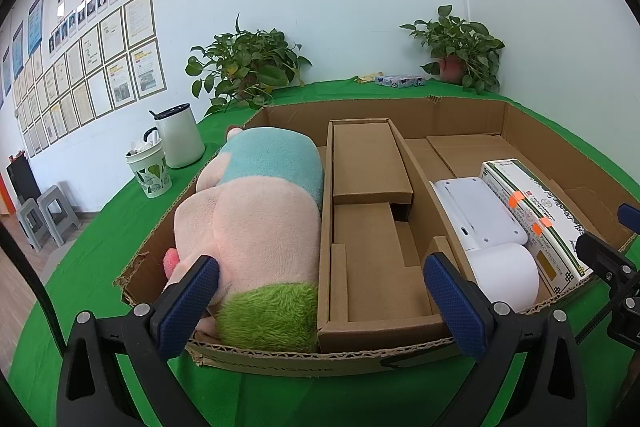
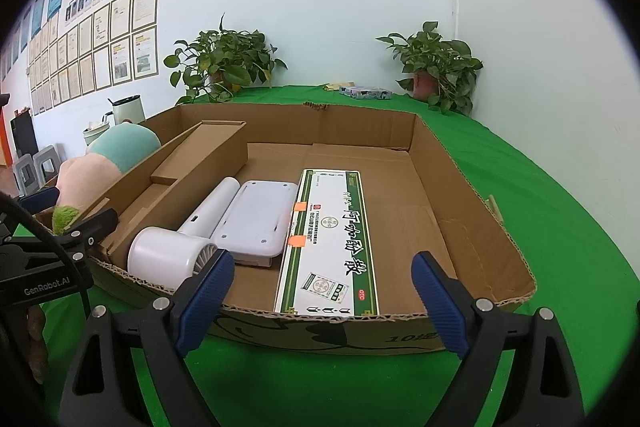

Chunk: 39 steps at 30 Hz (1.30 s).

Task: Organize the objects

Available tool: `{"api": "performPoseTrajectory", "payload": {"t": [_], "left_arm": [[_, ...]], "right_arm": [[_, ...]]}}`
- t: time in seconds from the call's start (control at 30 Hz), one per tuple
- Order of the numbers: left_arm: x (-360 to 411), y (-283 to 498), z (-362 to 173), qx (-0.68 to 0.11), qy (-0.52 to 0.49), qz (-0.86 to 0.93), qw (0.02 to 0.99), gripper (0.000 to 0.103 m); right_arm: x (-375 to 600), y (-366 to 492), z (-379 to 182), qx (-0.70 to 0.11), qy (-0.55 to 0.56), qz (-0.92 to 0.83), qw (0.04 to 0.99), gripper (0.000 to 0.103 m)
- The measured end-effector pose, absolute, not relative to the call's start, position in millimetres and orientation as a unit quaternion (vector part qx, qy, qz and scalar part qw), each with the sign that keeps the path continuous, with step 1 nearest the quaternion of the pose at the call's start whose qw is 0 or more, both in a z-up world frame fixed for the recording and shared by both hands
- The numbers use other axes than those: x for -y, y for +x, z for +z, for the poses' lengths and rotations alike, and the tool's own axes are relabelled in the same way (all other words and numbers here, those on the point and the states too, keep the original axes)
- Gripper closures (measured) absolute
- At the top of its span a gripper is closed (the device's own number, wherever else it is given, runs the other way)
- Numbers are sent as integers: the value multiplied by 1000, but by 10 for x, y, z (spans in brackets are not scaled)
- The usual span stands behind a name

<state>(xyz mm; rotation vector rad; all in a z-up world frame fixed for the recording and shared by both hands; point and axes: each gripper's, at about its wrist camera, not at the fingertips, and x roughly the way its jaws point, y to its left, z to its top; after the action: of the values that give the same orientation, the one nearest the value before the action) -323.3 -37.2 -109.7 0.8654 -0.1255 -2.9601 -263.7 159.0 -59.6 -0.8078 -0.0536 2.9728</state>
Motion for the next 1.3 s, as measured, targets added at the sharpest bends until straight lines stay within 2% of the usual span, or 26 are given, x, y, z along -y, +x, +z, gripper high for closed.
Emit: {"api": "performPoseTrajectory", "payload": {"t": [1.3], "left_arm": [[389,-3245,-1100,40,281,-959,27,0]], "right_arm": [[-1586,-2643,-592,17,-262,965,27,11]]}}
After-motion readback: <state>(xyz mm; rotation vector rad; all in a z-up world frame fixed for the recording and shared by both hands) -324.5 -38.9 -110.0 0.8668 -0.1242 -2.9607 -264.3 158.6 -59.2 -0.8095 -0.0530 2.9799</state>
